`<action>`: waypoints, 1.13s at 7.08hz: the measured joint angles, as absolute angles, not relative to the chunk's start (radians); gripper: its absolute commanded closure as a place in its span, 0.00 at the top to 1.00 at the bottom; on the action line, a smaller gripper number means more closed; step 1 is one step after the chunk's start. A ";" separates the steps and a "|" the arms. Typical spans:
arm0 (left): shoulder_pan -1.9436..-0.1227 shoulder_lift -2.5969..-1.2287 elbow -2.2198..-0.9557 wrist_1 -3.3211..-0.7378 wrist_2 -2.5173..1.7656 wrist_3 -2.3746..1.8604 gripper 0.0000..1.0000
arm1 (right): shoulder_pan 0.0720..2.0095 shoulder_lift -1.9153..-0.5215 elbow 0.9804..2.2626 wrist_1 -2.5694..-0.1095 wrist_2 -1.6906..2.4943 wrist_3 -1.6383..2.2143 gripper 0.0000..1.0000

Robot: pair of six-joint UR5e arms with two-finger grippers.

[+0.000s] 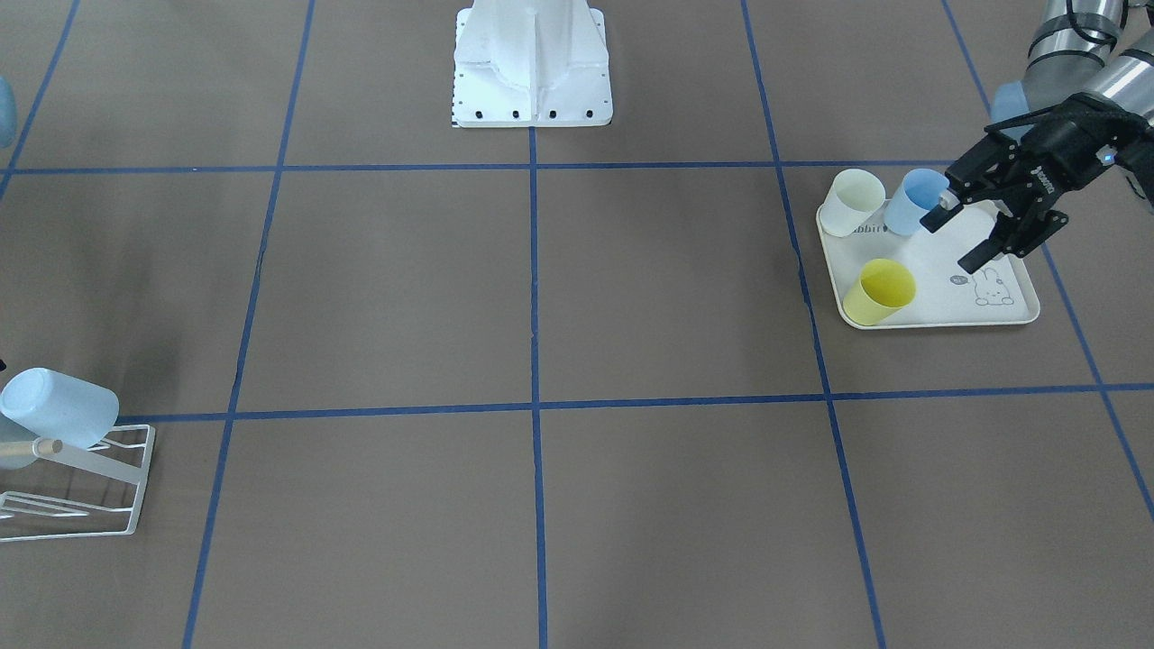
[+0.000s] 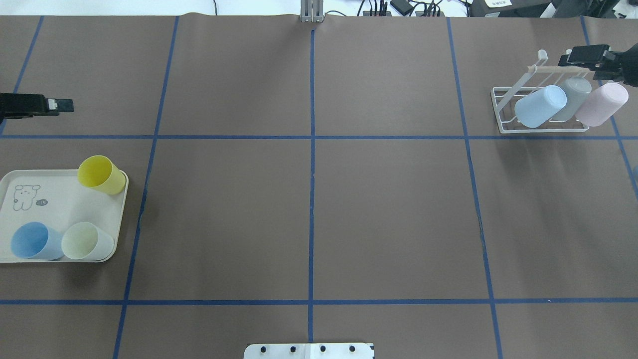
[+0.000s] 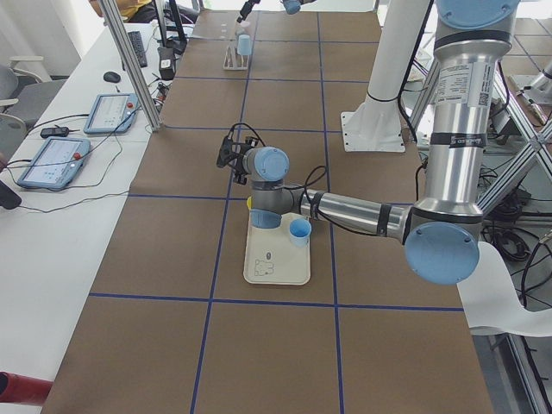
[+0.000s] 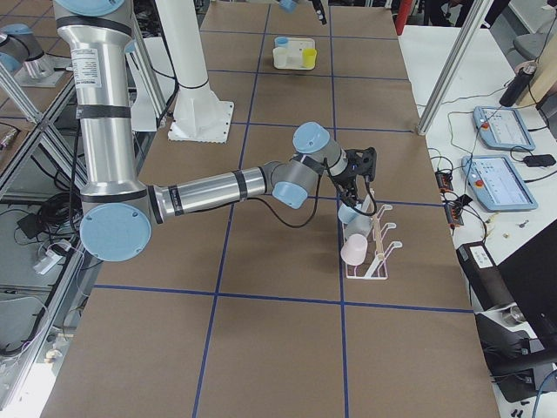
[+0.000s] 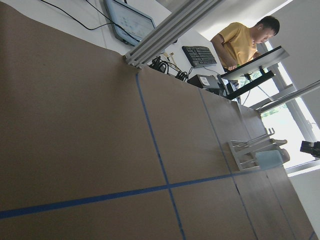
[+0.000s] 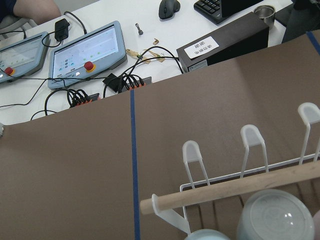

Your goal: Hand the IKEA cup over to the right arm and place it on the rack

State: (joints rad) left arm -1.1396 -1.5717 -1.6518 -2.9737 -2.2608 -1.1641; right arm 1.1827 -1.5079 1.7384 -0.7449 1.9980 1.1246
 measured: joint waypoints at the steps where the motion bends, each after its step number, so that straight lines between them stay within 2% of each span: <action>1: -1.160 -1.513 -1.654 -2.904 -2.241 -1.046 0.89 | 1.176 -1.505 1.744 -0.745 1.999 1.125 1.00; 4: -1.158 -1.365 -1.721 -2.686 -2.173 -0.903 0.91 | 1.158 -1.503 1.748 -0.746 1.992 1.126 1.00; 5: -1.150 -1.306 -1.751 -2.641 -2.165 -0.887 0.95 | 1.147 -1.502 1.748 -0.745 1.981 1.126 1.00; 8: -1.071 -1.189 -1.801 -2.606 -2.156 -0.936 0.98 | 1.112 -1.502 1.751 -0.742 1.947 1.129 1.00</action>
State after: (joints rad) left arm -1.0714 -1.1893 -1.8012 -2.6060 -2.1557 -0.9359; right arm 1.1123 -1.5025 1.7511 -0.7417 1.9467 1.1288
